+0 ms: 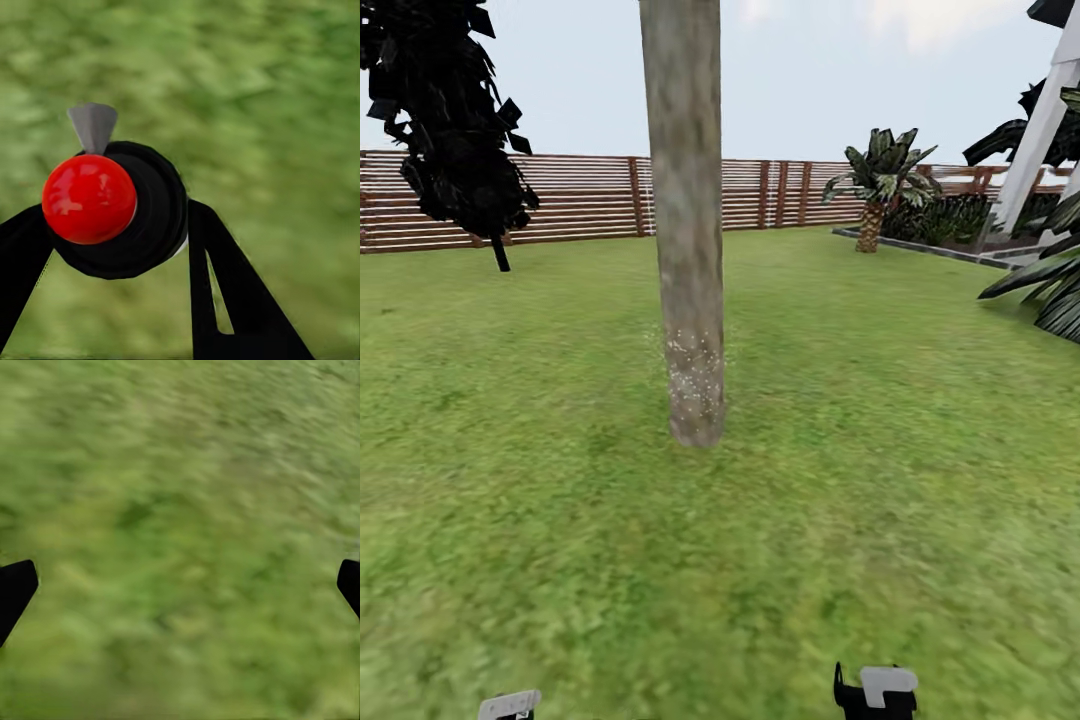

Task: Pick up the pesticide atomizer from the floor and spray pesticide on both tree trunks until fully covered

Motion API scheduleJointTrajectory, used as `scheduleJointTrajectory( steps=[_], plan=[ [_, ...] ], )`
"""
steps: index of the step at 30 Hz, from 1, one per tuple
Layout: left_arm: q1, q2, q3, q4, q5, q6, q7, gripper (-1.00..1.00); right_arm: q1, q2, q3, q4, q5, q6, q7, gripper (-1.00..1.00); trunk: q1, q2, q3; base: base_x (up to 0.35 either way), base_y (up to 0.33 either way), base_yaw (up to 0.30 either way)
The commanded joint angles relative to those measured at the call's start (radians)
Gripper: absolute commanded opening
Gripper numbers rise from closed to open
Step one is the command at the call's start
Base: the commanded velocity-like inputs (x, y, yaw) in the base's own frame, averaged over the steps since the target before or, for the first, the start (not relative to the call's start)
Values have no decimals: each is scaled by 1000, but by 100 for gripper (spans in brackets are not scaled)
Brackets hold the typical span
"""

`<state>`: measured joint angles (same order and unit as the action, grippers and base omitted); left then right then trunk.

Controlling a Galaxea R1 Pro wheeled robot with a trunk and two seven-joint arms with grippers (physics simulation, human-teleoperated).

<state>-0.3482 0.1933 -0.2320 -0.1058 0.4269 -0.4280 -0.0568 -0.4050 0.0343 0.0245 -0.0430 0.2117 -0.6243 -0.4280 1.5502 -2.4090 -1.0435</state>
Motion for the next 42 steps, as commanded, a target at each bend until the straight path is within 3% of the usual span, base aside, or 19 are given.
scheduleJointTrajectory(
  steps=[1,42],
  plan=[
    [0,0,0,0,0,0,0,-100,0,1,0,0,0,0,0,100,0,0,0,0,0,265],
    [0,-1,0,0,0,0,0,-100,0,1,0,0,0,1,-1,100,0,0,1,0,0,284]
  ],
)
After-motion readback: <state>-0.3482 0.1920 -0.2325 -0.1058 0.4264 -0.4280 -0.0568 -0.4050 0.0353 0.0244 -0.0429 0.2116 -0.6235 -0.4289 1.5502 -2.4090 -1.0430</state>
